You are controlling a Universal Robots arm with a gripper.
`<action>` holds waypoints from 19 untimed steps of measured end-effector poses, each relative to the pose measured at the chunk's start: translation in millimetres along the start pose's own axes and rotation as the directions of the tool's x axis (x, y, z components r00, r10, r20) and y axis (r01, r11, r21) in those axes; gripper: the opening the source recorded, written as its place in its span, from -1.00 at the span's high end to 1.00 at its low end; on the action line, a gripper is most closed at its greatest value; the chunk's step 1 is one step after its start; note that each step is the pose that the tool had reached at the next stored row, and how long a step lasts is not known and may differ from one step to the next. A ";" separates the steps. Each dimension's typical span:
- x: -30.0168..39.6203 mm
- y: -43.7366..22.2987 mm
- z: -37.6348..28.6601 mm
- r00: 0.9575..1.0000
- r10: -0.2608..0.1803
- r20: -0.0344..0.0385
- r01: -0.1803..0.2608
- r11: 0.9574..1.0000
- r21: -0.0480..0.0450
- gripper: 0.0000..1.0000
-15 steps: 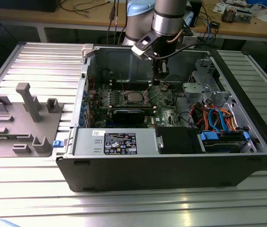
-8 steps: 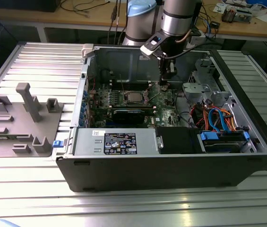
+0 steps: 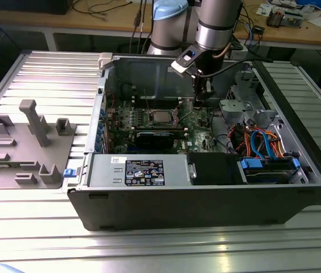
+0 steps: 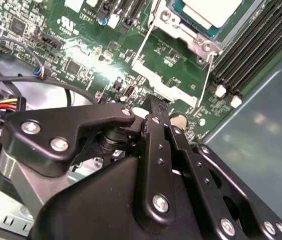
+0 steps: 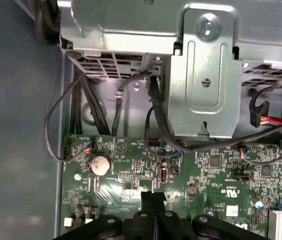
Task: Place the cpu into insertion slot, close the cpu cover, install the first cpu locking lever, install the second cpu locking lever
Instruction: 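Close the cpu cover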
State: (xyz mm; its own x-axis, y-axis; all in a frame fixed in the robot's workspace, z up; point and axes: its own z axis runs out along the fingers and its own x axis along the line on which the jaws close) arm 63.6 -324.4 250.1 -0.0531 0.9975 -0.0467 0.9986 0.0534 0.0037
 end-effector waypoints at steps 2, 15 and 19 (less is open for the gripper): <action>0.0 -2.5 -0.1 1.000 0.000 0.000 0.000 1.000 0.000 0.79; 0.3 -6.5 -0.1 1.000 0.000 0.000 0.000 1.000 0.000 0.79; 0.4 -7.7 -0.1 1.000 0.000 0.000 0.000 1.000 0.000 0.79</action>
State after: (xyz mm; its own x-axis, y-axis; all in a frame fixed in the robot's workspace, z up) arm 55.9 -324.5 250.1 -0.0532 0.9975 -0.0464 0.9986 0.0535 0.0037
